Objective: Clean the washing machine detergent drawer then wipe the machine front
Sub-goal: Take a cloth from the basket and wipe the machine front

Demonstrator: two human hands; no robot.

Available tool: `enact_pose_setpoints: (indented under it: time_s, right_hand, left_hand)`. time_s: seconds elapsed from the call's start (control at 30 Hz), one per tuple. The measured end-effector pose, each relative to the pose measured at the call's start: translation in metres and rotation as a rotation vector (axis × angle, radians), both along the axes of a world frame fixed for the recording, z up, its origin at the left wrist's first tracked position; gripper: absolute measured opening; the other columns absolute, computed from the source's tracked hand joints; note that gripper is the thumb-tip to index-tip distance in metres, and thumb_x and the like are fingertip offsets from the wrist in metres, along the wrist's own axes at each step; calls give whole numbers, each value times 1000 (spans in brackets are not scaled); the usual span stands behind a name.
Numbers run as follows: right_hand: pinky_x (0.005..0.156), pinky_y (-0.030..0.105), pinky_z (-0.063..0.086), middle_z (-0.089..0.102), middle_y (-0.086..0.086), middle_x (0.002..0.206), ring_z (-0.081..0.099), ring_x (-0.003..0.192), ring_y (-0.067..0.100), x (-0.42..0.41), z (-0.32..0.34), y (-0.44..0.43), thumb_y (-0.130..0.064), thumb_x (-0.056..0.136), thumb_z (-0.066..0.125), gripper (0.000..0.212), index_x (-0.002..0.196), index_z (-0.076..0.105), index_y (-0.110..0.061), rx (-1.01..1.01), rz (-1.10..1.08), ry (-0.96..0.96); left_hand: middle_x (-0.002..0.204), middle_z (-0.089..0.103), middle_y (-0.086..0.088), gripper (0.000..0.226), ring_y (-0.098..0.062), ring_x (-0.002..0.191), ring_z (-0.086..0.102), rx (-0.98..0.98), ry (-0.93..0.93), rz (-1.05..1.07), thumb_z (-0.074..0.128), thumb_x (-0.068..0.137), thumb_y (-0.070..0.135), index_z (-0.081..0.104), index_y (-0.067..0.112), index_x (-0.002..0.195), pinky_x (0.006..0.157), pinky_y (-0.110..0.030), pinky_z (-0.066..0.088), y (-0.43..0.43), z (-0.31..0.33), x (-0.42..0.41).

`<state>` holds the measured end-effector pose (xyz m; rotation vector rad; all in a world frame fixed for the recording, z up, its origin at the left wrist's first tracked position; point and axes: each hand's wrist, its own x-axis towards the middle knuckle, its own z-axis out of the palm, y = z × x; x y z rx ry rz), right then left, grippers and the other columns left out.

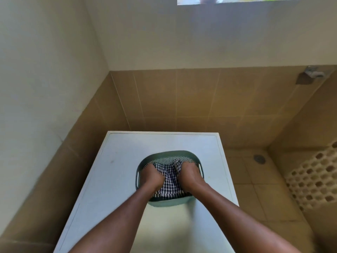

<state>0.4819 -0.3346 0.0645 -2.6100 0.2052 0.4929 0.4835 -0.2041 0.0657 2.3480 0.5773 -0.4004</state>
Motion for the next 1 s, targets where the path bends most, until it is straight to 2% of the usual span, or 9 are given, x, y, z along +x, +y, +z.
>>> enact_pose_setpoints:
  time_s: [0.07, 0.17, 0.37, 0.5, 0.57, 0.7, 0.83, 0.93, 1.0]
  right_hand:
    - [70, 32, 51, 70, 18, 104, 67, 95, 34, 4, -5, 1, 4, 86, 52, 21, 96, 69, -3, -23, -10, 17]
    - [78, 34, 53, 71, 16, 107, 67, 100, 32, 6, -14, -1, 3, 87, 50, 25, 101, 70, -3, -74, 38, 31]
    - [86, 40, 55, 69, 14, 116, 66, 108, 32, 5, -22, 1, 4, 91, 43, 32, 112, 67, -5, -203, 152, -6]
    - [84, 40, 55, 71, 13, 114, 68, 107, 33, 7, -14, 2, 4, 91, 47, 31, 110, 69, -5, -313, 227, -54]
    - [84, 39, 55, 70, 13, 114, 66, 107, 32, 7, -6, 0, 2, 91, 48, 30, 111, 68, -7, -360, 261, -140]
    - [76, 35, 52, 61, 8, 114, 55, 108, 27, 12, 3, -13, -7, 90, 54, 26, 115, 59, -11, -289, 252, -434]
    - [66, 31, 45, 54, 2, 102, 52, 93, 22, 6, 8, -38, -22, 91, 56, 18, 106, 53, -14, -167, -58, -452]
    - [61, 30, 38, 51, 2, 88, 56, 80, 25, -9, 5, -51, -31, 90, 55, 20, 95, 52, -13, -88, -254, -307]
    - [54, 28, 37, 57, 3, 77, 56, 68, 25, -22, 2, -54, -29, 90, 55, 19, 82, 55, -12, -35, -310, -272]
  left_hand:
    - [84, 64, -8, 17, -27, 79, 66, 67, 12, -38, 59, 84, 3, 53, 13, 71, 66, -31, 56, -2, -6, 3]
    - [92, 63, -9, 19, -27, 84, 62, 148, 54, -92, 56, 87, -1, 50, 11, 74, 66, -31, 52, -5, -16, 6]
    - [108, 69, -10, 30, -27, 97, 67, 380, 1, -271, 40, 92, -3, 67, 9, 97, 81, -37, 56, -8, -25, 6]
    - [119, 68, -10, 30, -26, 108, 67, 588, -34, -428, 42, 95, 0, 60, 8, 118, 86, -36, 55, -11, -20, 8]
    - [124, 63, -12, 32, -28, 112, 63, 723, -100, -510, 49, 93, 5, 51, 9, 125, 89, -38, 52, -10, -15, 8]
    - [116, 57, -8, 30, -26, 104, 54, 809, -297, -611, 61, 87, 14, 53, 17, 116, 89, -36, 42, 2, -11, 2]
    - [101, 57, -9, 34, -24, 86, 52, 785, -415, -512, 71, 80, 18, 58, 14, 111, 72, -36, 45, 26, -16, -4]
    - [115, 56, -11, 39, -27, 95, 57, 593, -227, -181, 58, 87, 30, 48, 11, 120, 75, -37, 51, 37, -8, -17]
    - [115, 64, -13, 37, -32, 98, 64, 392, -87, -6, 53, 91, 30, 56, 7, 119, 77, -36, 55, 40, -4, -23]
